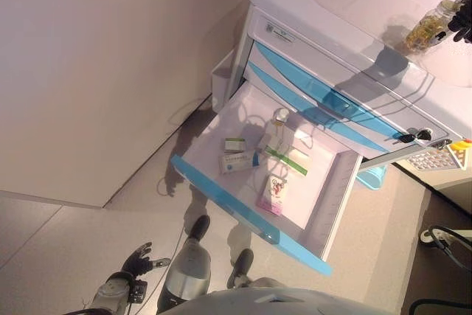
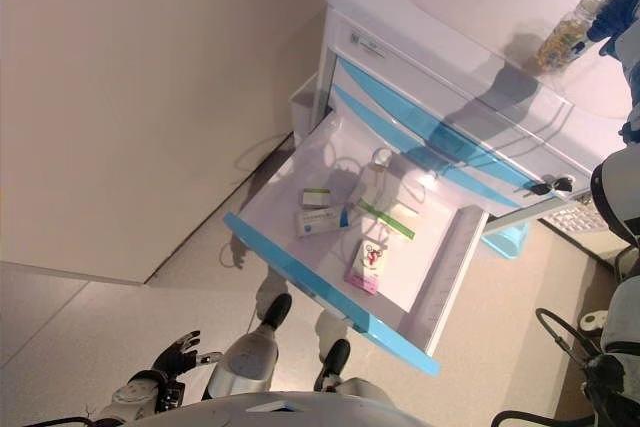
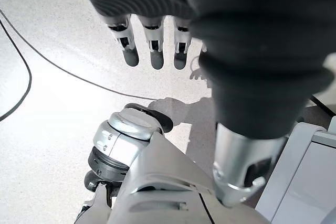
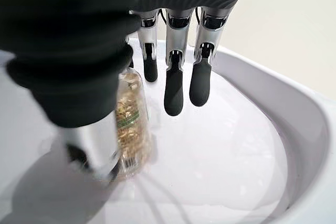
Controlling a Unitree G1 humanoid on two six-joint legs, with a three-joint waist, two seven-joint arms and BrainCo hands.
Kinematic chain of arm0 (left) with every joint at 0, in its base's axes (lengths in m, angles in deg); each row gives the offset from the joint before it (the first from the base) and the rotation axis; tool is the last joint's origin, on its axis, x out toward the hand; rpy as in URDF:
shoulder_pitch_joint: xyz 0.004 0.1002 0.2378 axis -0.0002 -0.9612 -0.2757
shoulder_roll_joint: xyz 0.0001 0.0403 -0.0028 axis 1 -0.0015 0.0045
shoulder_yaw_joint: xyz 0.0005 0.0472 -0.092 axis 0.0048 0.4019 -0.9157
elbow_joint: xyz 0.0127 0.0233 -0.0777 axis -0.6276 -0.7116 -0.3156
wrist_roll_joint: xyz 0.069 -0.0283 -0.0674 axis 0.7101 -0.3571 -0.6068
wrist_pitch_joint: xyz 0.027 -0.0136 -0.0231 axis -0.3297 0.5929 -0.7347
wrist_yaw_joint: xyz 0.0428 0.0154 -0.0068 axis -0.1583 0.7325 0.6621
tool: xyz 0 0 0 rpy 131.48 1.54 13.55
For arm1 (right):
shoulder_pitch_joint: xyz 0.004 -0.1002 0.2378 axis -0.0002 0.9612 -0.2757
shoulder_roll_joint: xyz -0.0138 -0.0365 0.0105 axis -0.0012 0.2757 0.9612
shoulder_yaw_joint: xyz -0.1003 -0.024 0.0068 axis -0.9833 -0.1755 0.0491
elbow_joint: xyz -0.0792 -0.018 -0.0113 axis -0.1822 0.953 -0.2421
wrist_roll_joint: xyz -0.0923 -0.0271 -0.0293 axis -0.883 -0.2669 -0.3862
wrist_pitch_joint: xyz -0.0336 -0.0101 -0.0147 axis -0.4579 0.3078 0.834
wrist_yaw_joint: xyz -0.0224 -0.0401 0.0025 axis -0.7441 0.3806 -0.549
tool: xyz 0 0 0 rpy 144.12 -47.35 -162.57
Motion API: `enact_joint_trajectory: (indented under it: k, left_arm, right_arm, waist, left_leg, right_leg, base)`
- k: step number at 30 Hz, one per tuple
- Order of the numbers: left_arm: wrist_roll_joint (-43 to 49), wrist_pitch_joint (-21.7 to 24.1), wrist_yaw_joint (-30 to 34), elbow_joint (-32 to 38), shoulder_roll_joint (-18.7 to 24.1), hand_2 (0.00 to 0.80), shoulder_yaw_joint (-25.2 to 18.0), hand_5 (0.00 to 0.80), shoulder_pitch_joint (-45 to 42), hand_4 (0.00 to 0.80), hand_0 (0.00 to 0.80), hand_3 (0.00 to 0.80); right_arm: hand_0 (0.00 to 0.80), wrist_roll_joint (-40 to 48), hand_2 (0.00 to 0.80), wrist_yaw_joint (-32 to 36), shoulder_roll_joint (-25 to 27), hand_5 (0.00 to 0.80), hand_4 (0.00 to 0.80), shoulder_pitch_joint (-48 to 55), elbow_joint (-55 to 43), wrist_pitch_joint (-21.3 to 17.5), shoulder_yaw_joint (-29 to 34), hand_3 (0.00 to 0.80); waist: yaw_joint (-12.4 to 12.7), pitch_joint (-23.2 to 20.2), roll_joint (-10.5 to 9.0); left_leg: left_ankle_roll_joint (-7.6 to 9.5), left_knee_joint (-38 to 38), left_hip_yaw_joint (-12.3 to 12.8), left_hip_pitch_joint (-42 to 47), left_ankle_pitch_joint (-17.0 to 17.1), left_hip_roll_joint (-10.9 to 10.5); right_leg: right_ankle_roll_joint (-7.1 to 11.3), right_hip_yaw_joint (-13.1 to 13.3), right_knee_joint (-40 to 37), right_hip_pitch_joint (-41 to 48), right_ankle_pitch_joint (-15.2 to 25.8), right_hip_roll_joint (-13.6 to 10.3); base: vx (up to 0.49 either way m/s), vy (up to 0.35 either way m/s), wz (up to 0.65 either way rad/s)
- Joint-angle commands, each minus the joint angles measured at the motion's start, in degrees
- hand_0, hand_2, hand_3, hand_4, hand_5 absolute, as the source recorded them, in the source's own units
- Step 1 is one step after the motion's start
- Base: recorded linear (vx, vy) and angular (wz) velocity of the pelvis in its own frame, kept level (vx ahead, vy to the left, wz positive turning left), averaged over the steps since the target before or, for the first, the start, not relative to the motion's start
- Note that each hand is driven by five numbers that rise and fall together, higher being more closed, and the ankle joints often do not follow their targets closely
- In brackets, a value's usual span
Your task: Open the drawer and pick up the medicine
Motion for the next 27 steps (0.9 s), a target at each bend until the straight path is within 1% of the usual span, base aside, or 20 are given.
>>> enact_joint_trajectory:
  k: [1, 13, 17, 21, 25, 27]
  left_arm:
    - [-0.78, 1.39, 0.02, 1.12, 2.15, 0.000, 1.26, 0.000, -2.35, 0.000, 0.000, 0.000]
    - [-0.46, 0.98, 0.41, 0.86, 2.10, 0.000, 1.49, 0.000, -2.26, 0.000, 0.000, 0.000]
    - [0.31, 0.52, 0.25, 0.41, 1.88, 0.000, 1.33, 0.000, -2.31, 0.000, 0.000, 0.000]
    - [0.80, 0.44, 0.36, -0.91, 1.75, 0.000, 1.37, 0.000, -2.39, 0.000, 0.000, 0.000]
    - [1.21, 0.13, 0.54, -1.53, 1.63, 0.000, 1.16, 0.000, -2.18, 0.000, 0.000, 0.000]
    - [1.32, -0.13, 0.54, -1.73, 1.34, 0.000, 1.19, 0.000, -2.09, 0.000, 0.000, 0.000]
  right_arm:
    - [0.000, -0.97, 0.000, -1.38, 2.53, 0.000, 0.000, -8.34, 0.12, -0.53, -7.49, 0.000]
    - [0.000, 1.01, 0.000, -1.71, 3.21, 0.000, 0.000, -9.56, -0.50, -0.89, -8.00, 0.000]
    - [0.000, 2.56, 0.000, -2.78, 3.49, 0.000, 0.000, -9.71, -0.71, -0.85, -7.80, 0.000]
    - [0.000, 4.41, 0.000, -4.48, 4.07, 0.000, 0.000, -10.46, -0.10, -1.91, -7.83, 0.000]
    - [0.000, 5.62, 0.000, -6.41, 4.89, 0.000, 0.000, -11.40, -0.28, -0.41, -7.97, 0.000]
    - [0.000, 6.14, 0.000, -7.46, 5.76, 0.000, 0.000, -11.72, 0.08, -0.50, -7.78, 0.000]
  waist:
    - [0.21, -0.61, -0.55]
    - [-1.12, -2.19, -0.46]
    - [-1.63, -2.90, -0.60]
    - [-2.37, -4.15, -0.57]
    - [-3.26, -5.32, -0.32]
    - [-3.83, -6.14, -0.09]
  left_leg:
    - [1.47, 0.66, 2.38, 2.56, -6.40, -0.62]
    - [1.25, 0.30, 3.29, 3.79, -6.67, -0.54]
    - [1.27, 0.25, 3.81, 4.29, -6.90, -0.50]
    - [1.32, 0.13, 4.42, 5.09, -7.19, -0.43]
    - [1.38, 0.09, 5.05, 5.69, -7.38, -0.46]
    - [1.37, 0.08, 5.50, 6.04, -7.58, -0.49]
  right_leg:
    - [2.26, 0.38, 5.38, -3.10, 2.20, -2.13]
    - [2.39, 1.01, 5.10, -2.37, 2.23, -2.03]
    - [2.42, 1.34, 4.91, -2.05, 2.31, -1.94]
    - [2.47, 1.75, 4.75, -1.54, 2.28, -1.83]
    - [2.51, 2.32, 4.59, -1.22, 2.40, -1.77]
    - [2.53, 2.70, 4.42, -1.00, 2.37, -1.78]
  base:
    - [0.000, 0.000, 0.00]
    - [0.000, -0.001, -0.01]
    - [-0.008, -0.016, -0.03]
    - [-0.003, -0.028, -0.06]
    - [-0.012, -0.018, -0.16]
    - [-0.015, -0.010, -0.06]
